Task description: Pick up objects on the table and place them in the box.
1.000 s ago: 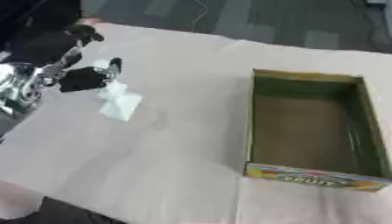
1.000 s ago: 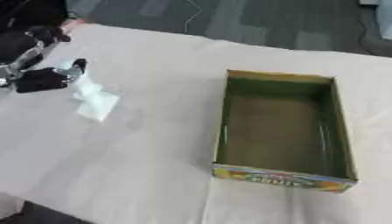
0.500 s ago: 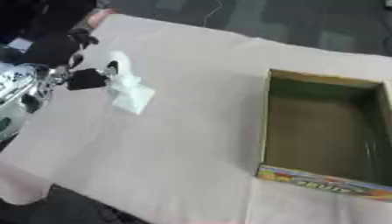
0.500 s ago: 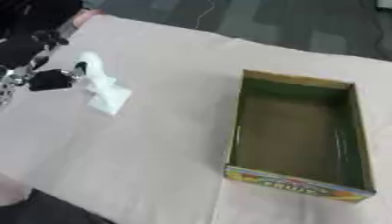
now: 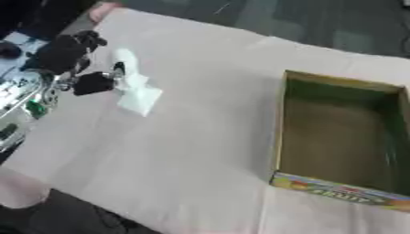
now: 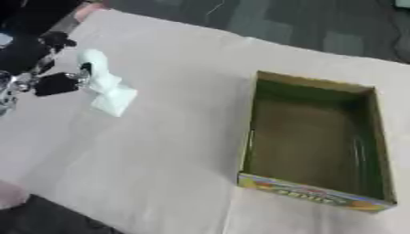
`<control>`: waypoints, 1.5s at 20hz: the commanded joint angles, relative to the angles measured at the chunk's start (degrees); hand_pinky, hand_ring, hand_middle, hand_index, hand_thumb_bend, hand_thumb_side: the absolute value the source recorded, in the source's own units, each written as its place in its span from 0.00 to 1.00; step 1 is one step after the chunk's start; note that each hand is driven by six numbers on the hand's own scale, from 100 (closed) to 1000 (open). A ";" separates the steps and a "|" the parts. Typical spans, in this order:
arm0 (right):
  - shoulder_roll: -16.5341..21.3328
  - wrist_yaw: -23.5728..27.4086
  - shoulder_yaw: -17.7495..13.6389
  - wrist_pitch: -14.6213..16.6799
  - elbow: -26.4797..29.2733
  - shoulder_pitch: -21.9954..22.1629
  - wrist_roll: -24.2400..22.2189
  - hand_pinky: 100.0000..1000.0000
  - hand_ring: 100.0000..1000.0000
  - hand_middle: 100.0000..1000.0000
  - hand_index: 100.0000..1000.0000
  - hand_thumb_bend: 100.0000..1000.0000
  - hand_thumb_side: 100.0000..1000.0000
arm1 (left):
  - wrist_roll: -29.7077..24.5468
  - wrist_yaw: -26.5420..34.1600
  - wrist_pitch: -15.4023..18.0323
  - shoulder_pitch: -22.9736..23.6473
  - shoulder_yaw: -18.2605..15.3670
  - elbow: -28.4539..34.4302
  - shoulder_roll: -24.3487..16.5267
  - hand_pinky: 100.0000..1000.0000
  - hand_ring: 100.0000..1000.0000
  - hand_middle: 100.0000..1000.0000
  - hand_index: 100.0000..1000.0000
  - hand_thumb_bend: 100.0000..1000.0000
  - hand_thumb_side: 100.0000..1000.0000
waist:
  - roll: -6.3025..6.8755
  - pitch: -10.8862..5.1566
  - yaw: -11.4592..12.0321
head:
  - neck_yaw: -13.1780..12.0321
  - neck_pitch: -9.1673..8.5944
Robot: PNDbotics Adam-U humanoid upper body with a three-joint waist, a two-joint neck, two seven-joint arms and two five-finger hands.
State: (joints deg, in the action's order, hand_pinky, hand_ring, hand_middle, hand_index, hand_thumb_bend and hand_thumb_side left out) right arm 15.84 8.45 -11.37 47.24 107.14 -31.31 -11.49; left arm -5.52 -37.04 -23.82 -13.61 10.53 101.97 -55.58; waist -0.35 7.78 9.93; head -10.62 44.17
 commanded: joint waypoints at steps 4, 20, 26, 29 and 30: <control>0.73 0.35 -0.25 -0.39 1.10 -1.26 -0.20 0.37 0.29 0.32 0.48 0.00 1.00 | 2.58 3.88 1.49 -1.08 -0.44 2.11 -3.14 1.00 0.90 0.96 0.96 0.13 0.93 | 0.59 -0.59 -0.58 | -1.38 -0.05; 0.95 1.82 -1.07 1.45 -1.17 -2.13 -1.96 0.38 0.30 0.32 0.48 0.00 1.00 | -1.69 -0.59 3.08 -2.50 1.70 -5.84 -0.28 1.00 0.92 0.99 1.00 0.13 0.88 | -2.23 0.99 -1.74 | -2.83 -0.05; 1.00 2.37 -1.04 1.75 -1.50 -2.37 -2.81 0.38 0.30 0.32 0.48 0.00 1.00 | -0.10 -0.37 3.00 -2.82 1.26 -4.92 -0.96 1.00 0.91 0.99 1.00 0.13 0.87 | -2.12 1.19 -1.86 | -2.52 -0.05; 1.14 2.57 -1.10 1.84 -1.62 -2.47 -3.03 0.38 0.30 0.32 0.48 0.00 1.00 | 0.07 -0.08 2.92 -2.94 1.31 -4.66 -1.10 1.00 0.92 0.99 1.00 0.13 0.86 | -2.25 1.38 -1.92 | -1.99 -0.05; 1.21 2.63 -1.13 1.91 -1.73 -2.51 -3.13 0.38 0.30 0.32 0.48 0.00 1.00 | 0.10 -0.06 2.96 -2.99 1.34 -4.56 -1.17 1.00 0.91 0.99 1.00 0.13 0.86 | -2.34 1.51 -1.94 | -1.79 -0.18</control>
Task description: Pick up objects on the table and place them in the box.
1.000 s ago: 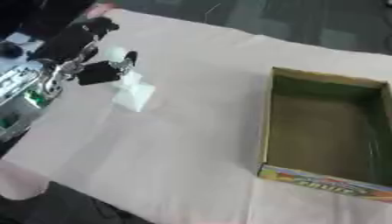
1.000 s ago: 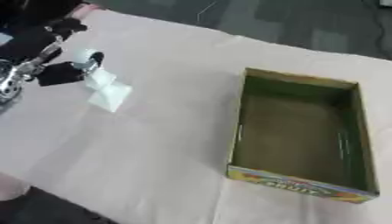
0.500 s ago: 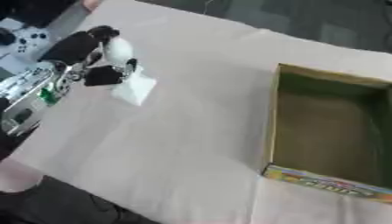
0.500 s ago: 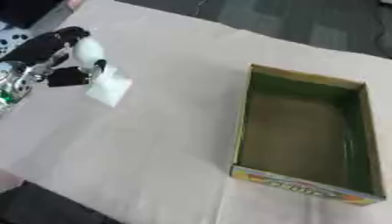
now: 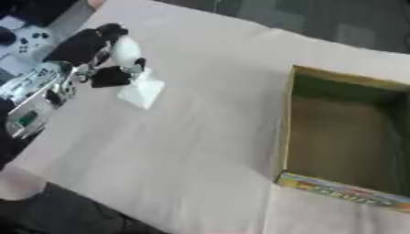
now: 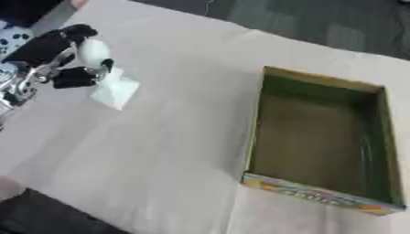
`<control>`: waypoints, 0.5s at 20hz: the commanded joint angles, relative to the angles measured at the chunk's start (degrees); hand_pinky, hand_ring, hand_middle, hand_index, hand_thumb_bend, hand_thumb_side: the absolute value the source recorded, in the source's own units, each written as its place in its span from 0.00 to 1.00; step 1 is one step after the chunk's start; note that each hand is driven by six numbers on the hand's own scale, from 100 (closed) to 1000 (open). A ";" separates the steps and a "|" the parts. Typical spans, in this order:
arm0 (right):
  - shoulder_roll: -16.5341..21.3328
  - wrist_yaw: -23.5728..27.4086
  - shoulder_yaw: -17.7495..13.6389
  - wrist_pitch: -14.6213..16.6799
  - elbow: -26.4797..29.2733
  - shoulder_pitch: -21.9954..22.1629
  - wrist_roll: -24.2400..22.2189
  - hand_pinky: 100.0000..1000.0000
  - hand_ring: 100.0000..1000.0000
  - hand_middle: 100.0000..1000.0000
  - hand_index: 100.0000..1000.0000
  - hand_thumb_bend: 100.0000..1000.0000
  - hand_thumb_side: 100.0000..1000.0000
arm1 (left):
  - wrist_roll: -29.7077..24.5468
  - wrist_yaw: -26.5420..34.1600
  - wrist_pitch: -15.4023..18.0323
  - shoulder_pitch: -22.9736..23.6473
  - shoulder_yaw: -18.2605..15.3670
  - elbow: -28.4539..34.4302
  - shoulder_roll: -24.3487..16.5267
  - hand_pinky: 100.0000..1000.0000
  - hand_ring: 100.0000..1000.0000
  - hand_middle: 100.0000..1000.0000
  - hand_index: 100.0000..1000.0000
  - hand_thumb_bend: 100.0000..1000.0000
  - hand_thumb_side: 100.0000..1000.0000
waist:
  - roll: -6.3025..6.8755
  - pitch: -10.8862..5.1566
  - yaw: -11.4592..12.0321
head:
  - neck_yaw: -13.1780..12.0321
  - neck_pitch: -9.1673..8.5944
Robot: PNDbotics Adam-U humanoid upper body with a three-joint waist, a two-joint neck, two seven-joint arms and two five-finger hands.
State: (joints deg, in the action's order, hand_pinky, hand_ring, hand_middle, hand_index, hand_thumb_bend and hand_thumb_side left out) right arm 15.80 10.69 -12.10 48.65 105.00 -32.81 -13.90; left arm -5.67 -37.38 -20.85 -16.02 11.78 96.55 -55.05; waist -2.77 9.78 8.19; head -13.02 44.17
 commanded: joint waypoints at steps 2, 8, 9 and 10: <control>1.32 0.55 -0.48 0.65 0.20 -1.20 -0.95 0.38 0.30 0.32 0.48 0.00 1.00 | 0.31 0.23 0.07 -0.64 0.08 1.07 -1.83 1.00 0.91 0.99 1.00 0.13 0.86 | -0.10 -0.16 -0.31 | 0.92 -0.81; 1.00 1.18 -0.63 0.83 0.03 -1.93 -1.60 0.38 0.30 0.32 0.48 0.00 1.00 | -0.50 0.55 0.18 -0.94 0.15 1.22 -2.17 1.00 0.90 0.99 1.00 0.23 0.75 | -0.61 0.81 -1.06 | 1.63 -3.25; 0.95 1.25 -0.64 0.82 0.07 -2.01 -1.67 0.38 0.30 0.32 0.48 0.00 1.00 | -1.13 0.70 0.15 -0.97 0.22 1.06 -2.14 1.00 0.90 1.00 1.00 0.30 0.69 | -0.62 0.89 -1.16 | 1.79 -3.52; 0.89 1.32 -0.63 0.80 0.11 -2.09 -1.73 0.38 0.30 0.32 0.48 0.00 1.00 | -1.99 0.84 0.04 -1.02 0.30 0.82 -2.07 1.00 0.90 1.00 1.00 0.29 0.71 | -0.62 0.94 -1.26 | 1.93 -3.72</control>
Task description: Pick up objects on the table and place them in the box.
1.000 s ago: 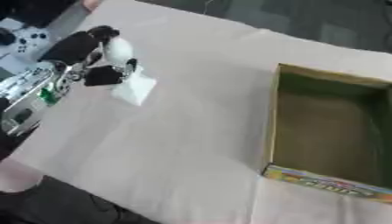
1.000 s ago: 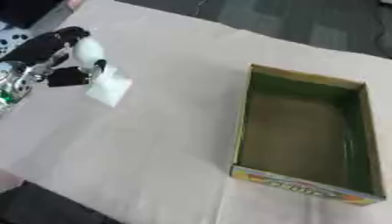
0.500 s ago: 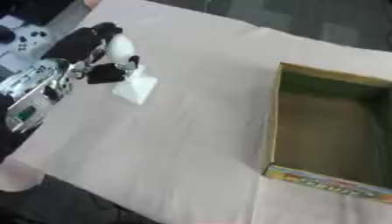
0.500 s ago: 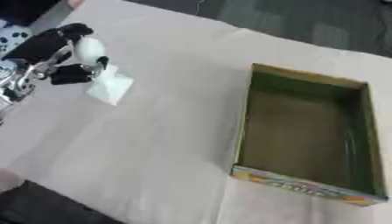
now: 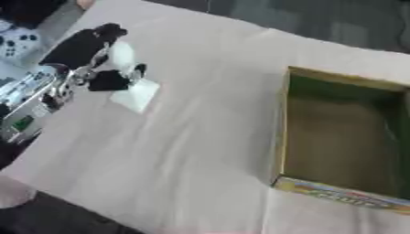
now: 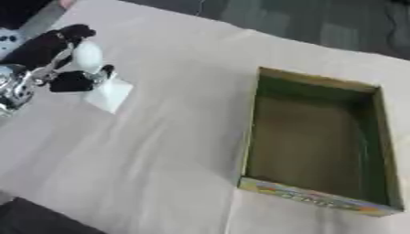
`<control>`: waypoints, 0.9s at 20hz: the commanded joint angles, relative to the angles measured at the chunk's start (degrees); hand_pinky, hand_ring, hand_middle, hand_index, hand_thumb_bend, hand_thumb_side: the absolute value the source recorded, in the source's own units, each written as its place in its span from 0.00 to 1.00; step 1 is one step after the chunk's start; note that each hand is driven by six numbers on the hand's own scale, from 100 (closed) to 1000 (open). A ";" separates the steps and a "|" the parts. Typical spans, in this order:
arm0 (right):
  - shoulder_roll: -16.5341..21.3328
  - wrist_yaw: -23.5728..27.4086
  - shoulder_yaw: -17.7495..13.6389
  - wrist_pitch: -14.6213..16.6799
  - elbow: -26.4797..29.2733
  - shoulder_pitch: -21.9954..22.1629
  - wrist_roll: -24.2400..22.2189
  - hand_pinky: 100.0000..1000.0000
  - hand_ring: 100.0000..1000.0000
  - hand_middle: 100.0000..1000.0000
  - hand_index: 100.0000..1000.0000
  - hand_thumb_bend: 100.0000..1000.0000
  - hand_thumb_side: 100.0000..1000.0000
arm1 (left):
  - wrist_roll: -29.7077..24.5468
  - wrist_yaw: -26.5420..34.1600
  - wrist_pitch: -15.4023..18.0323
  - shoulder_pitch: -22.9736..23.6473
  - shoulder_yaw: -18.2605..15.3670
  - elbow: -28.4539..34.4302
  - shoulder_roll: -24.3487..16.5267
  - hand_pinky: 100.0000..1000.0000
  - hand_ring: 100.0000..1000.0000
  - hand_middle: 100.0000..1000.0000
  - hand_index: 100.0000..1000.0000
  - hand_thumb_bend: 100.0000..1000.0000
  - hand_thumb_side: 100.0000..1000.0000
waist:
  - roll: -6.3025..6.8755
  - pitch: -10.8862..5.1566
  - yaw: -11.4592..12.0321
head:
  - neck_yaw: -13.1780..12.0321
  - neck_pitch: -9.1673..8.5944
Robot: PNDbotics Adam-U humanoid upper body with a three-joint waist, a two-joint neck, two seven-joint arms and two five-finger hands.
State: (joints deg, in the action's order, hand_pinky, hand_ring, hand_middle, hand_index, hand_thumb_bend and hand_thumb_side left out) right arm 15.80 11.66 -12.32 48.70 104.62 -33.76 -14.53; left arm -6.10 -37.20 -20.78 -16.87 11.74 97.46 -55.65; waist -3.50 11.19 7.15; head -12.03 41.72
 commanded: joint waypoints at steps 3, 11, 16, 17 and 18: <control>0.82 0.46 -0.40 0.69 0.59 -1.28 -1.23 0.38 0.30 0.32 0.48 0.00 1.00 | -4.65 1.22 -0.80 -0.29 0.51 -0.87 -1.08 0.64 0.73 1.00 1.00 0.31 0.54 | 0.18 -0.40 -0.43 | 1.33 -1.56; 0.72 0.64 -0.38 0.67 0.57 -1.41 -1.62 0.38 0.30 0.32 0.48 0.00 1.00 | -10.85 1.16 -3.92 -0.66 1.29 -2.36 0.15 0.00 0.34 0.73 0.90 0.00 0.16 | 0.18 -0.33 -0.74 | 2.29 -3.21; 0.66 0.74 -0.40 0.66 0.58 -1.43 -1.79 0.38 0.30 0.32 0.48 0.00 1.00 | -10.81 0.95 -5.52 -0.60 1.60 -2.82 0.94 0.00 0.08 0.36 0.45 0.00 0.37 | 0.24 -0.37 -0.88 | 2.17 -3.06; 0.64 0.75 -0.40 0.65 0.59 -1.43 -1.81 0.38 0.30 0.32 0.48 0.00 1.00 | -10.69 1.20 -5.61 -0.53 1.67 -2.91 1.08 0.00 0.03 0.28 0.38 0.00 0.38 | 0.26 -0.37 -0.90 | 2.15 -3.02; 0.64 0.76 -0.41 0.63 0.60 -1.42 -1.83 0.38 0.30 0.32 0.48 0.00 1.00 | -10.49 1.29 -5.52 -0.47 1.76 -2.95 1.18 0.00 0.00 0.14 0.30 0.00 0.37 | 0.28 -0.38 -0.93 | 2.14 -2.97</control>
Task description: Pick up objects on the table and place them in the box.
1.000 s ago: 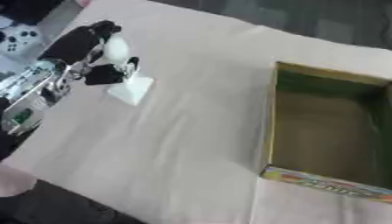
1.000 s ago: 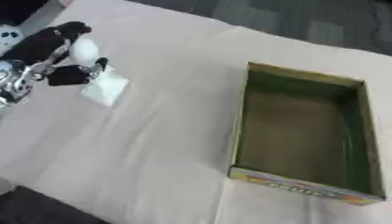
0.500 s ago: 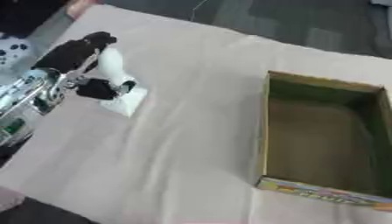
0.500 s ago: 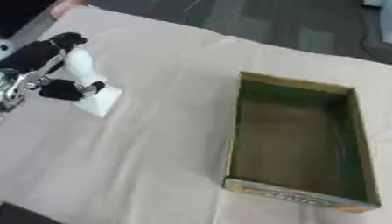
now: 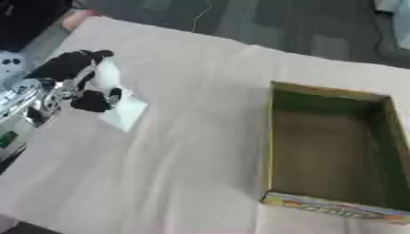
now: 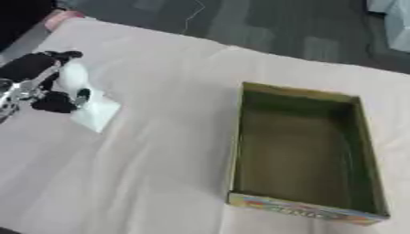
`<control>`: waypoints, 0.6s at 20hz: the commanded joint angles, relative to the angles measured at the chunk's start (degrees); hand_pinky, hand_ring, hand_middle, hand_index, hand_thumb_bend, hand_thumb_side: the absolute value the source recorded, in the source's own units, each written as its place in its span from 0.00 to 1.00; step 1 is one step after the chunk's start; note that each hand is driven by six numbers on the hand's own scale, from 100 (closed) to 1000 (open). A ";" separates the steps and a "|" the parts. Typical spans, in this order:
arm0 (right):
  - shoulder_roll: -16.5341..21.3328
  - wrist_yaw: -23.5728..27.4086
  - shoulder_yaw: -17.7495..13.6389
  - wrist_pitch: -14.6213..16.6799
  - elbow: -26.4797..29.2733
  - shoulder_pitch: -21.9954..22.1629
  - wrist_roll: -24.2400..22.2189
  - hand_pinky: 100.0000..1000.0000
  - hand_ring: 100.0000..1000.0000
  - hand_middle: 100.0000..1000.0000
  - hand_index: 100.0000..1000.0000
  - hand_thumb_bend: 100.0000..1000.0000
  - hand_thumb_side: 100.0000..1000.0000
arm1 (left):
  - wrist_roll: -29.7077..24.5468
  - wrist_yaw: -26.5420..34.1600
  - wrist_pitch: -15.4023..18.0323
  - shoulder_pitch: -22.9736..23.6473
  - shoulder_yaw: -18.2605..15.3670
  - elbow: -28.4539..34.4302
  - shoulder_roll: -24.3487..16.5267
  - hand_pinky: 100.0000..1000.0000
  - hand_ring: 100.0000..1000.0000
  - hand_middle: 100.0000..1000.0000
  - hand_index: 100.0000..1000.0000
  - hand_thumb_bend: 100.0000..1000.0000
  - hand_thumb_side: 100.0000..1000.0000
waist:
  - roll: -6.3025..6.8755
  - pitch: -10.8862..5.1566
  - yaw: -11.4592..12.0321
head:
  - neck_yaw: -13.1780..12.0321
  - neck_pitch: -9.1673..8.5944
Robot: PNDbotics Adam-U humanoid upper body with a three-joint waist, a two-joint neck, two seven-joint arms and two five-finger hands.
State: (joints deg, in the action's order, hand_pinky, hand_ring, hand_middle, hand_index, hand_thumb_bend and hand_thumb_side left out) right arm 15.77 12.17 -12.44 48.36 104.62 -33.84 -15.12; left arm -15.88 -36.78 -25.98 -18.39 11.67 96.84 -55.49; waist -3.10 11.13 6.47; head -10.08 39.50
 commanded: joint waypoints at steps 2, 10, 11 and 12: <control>0.67 0.24 -0.30 0.94 0.59 -1.33 -1.30 0.38 0.30 0.32 0.48 0.00 1.00 | 0.24 0.66 0.67 1.16 2.01 -2.20 1.20 0.00 0.00 0.00 0.19 0.00 0.40 | -0.10 -0.34 -0.27 | 0.20 -0.66; 0.75 0.28 -0.34 0.99 0.43 -1.24 -1.59 0.38 0.30 0.32 0.48 0.00 1.00 | 5.10 -2.69 4.69 1.05 2.04 -1.73 0.93 0.00 0.00 0.00 0.10 0.00 0.47 | 0.04 -0.51 -0.24 | 0.02 -0.47; 0.76 0.30 -0.35 0.99 0.42 -1.24 -1.61 0.38 0.30 0.32 0.48 0.00 1.00 | 5.57 -2.70 4.81 1.05 1.98 -1.58 0.88 0.00 0.00 0.00 0.10 0.00 0.44 | 0.06 -0.52 -0.24 | 0.01 -0.46; 0.77 0.31 -0.35 0.98 0.41 -1.22 -1.64 0.38 0.30 0.32 0.48 0.00 1.00 | 6.31 -2.65 4.91 0.95 1.84 -1.22 0.80 0.00 0.00 0.00 0.10 0.00 0.45 | 0.11 -0.55 -0.23 | 0.03 -0.42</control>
State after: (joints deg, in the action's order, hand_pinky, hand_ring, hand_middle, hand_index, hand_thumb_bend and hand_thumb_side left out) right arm 15.76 12.20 -12.44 48.16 104.62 -33.85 -15.38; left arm -9.89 -38.97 -21.36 -18.09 11.78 95.94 -54.72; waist -3.08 11.09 6.46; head -10.08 39.52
